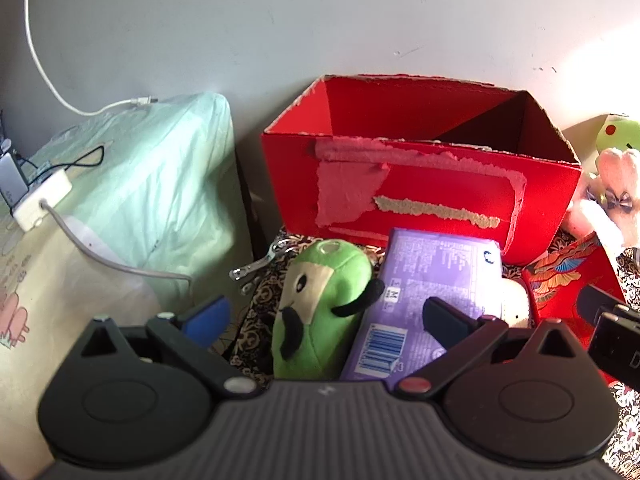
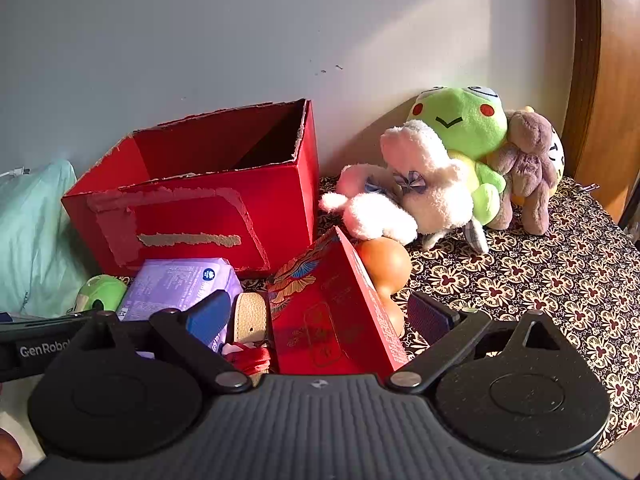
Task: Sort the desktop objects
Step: 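Move the right gripper toward the small red patterned gift box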
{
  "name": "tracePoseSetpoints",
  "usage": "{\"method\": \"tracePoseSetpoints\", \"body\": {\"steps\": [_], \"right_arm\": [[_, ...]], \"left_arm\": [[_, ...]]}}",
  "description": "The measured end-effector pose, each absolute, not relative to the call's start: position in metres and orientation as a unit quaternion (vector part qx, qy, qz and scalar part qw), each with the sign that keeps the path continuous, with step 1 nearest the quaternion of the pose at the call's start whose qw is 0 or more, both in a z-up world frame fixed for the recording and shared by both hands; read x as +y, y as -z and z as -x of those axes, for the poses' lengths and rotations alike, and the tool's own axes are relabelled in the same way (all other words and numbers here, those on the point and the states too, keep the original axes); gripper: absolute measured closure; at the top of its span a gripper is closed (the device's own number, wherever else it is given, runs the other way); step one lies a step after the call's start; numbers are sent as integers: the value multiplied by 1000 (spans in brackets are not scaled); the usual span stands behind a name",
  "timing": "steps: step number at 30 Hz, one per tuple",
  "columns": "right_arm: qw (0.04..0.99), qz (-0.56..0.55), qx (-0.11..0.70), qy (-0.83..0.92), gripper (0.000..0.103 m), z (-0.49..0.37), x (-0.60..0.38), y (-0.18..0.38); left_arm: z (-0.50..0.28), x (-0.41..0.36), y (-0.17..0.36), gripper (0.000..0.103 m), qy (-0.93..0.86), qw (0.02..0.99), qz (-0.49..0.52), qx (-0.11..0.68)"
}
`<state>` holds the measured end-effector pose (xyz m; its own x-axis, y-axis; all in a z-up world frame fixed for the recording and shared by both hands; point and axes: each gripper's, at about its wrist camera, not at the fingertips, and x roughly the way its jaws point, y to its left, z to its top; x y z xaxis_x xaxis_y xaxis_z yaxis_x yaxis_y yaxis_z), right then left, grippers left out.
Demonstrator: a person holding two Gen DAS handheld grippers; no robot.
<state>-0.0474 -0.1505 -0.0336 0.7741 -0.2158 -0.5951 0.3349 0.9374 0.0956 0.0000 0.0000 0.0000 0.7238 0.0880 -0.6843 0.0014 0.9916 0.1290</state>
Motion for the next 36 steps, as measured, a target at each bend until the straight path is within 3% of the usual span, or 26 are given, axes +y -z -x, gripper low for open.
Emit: {"method": "tracePoseSetpoints", "body": {"steps": [36], "right_arm": [[939,-118,298,123,8,51,-160,34]], "left_arm": [[0,-1,10,1,-24,920,-54,389]]}}
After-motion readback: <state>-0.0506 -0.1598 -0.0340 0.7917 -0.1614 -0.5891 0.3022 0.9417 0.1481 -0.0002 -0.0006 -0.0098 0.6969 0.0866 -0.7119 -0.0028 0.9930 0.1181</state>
